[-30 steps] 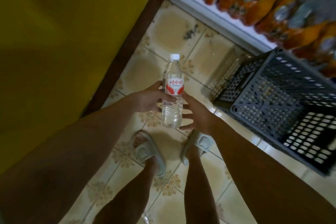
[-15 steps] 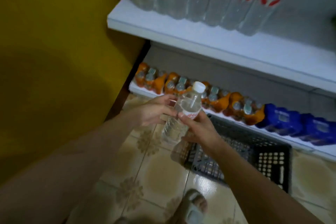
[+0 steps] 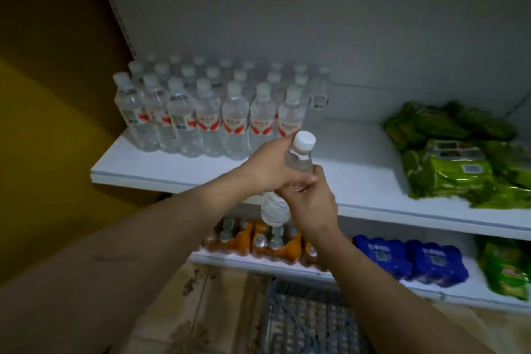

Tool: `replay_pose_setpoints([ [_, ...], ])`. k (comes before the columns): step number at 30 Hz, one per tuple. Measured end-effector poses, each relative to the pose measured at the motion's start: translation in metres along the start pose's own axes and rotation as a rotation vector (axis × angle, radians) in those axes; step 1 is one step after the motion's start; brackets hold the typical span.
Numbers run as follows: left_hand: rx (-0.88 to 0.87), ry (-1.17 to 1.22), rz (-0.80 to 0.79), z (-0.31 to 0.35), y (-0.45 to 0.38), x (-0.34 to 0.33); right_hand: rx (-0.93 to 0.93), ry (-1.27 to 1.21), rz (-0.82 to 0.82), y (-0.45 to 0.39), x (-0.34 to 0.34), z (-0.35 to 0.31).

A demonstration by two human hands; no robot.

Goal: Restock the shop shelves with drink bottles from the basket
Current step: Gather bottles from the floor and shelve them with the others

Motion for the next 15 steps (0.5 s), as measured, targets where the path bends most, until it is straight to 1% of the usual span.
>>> replay_pose_setpoints([
  [1, -0.021, -0.073, 0.001, 0.015, -0.013, 0.004, 0.004, -0.007, 0.026, -0.010, 0.011, -0.005],
  [3, -0.057, -0.140, 0.023, 0.035, -0.032, 0.013, 0.027, -0.023, 0.051, -0.027, 0.024, -0.011],
  [6, -0.101, -0.125, 0.037, 0.049, -0.063, 0.016, 0.047, -0.011, 0.076, -0.053, 0.038, -0.012],
  [10, -0.165, -0.080, -0.005, 0.059, -0.112, 0.006, 0.070, 0.006, 0.142, -0.088, 0.055, -0.001],
  [12, -0.225, -0.147, -0.028, 0.068, -0.132, 0.000, 0.059, 0.027, 0.195, -0.107, 0.066, 0.006],
  [15, -0.292, -0.319, -0.026, 0.084, -0.166, 0.004, 0.036, 0.099, 0.260, -0.141, 0.074, 0.010],
])
Point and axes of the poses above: each hand's wrist, its own y-axis away from the middle knuckle, its own x-axis out of the back of the hand, z = x × y, the point moved 10 cm from there along -y, towards the middle knuckle, and after that the axes turned 7 degrees about -y, right-handed, at the moved point
